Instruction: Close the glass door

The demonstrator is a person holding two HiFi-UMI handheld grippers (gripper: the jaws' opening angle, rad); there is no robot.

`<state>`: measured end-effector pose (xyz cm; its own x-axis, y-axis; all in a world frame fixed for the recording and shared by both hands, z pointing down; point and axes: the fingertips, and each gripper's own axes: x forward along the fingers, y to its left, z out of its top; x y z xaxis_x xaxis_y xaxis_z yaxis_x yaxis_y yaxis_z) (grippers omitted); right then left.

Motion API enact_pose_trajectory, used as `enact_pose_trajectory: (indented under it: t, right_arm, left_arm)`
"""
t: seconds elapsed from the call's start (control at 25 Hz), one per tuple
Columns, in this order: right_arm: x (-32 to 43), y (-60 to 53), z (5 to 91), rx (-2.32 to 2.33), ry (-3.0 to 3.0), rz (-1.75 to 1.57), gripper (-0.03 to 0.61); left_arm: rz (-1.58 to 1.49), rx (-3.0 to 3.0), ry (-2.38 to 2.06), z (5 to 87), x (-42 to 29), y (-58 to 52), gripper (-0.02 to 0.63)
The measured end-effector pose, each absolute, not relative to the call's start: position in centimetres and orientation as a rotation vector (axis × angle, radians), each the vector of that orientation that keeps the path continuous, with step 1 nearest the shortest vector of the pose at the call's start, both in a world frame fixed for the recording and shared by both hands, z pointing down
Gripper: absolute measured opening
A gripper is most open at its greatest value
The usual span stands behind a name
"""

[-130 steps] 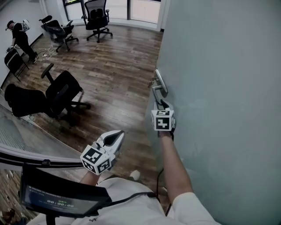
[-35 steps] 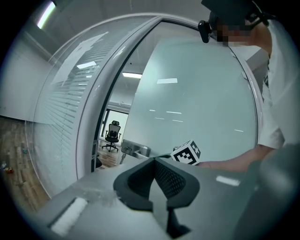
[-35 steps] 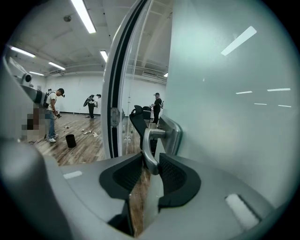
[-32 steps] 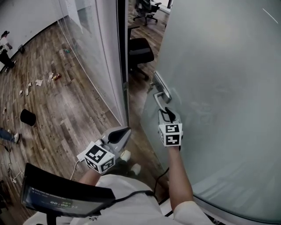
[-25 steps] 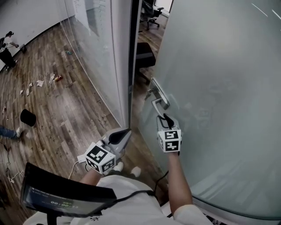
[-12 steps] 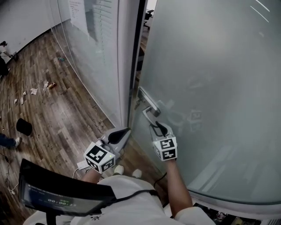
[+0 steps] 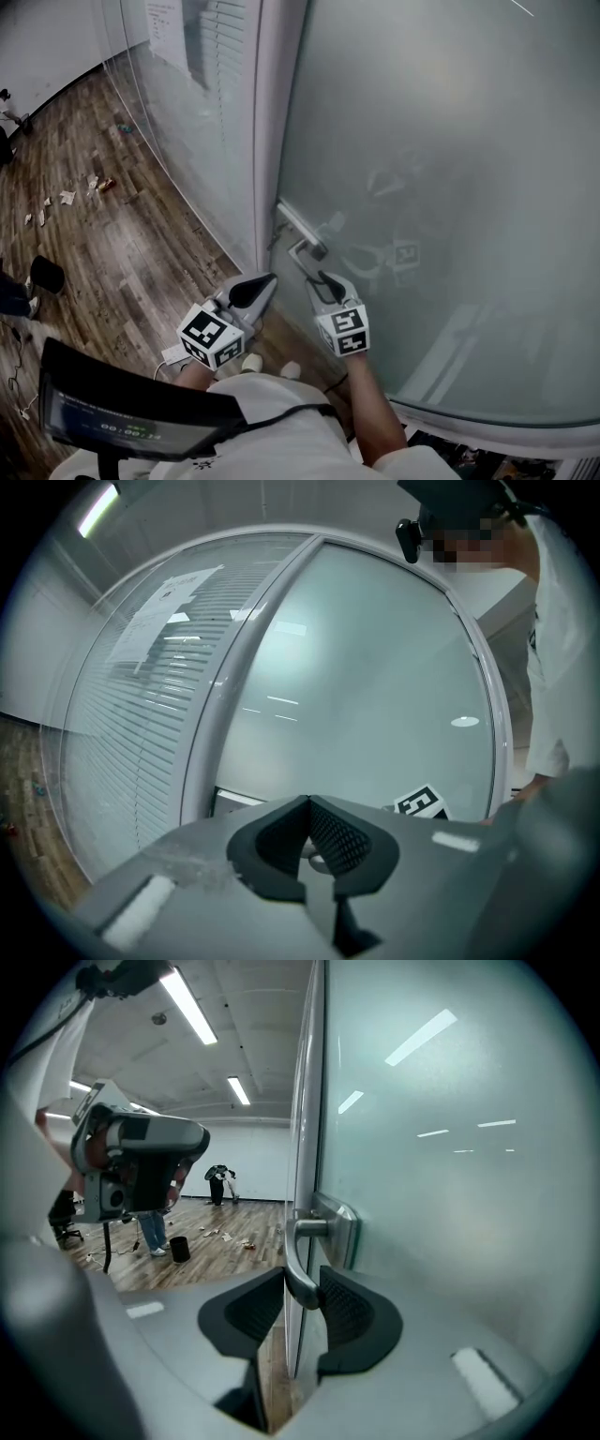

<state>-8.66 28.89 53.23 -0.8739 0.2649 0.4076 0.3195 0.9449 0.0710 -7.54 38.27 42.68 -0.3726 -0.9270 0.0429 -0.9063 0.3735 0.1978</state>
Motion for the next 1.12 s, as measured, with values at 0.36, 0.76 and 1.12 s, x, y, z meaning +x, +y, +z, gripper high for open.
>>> enact_pose_trajectory:
  t: [0.36,0.76,1.12]
  right_arm:
    - [-8.5,28.9,52.9,-0.409,-2.687,-0.212,0.124]
    - [-6.9,27.8,50.8,-0.375,-2.732,-0.227,0.140]
    - [-3.4,27.9,45.1,-0.347,-2.908,-0.043,0.070]
  left_arm:
    - [-0.211,1.680,-2.473,42.3,-7.0,38.0,0.000]
    - [-0.200,1.682,-2.478,42.2,-7.0,37.7,0.000]
    - [-0.210,1.739,-2.462,41.1,-6.4,36.7,0.000]
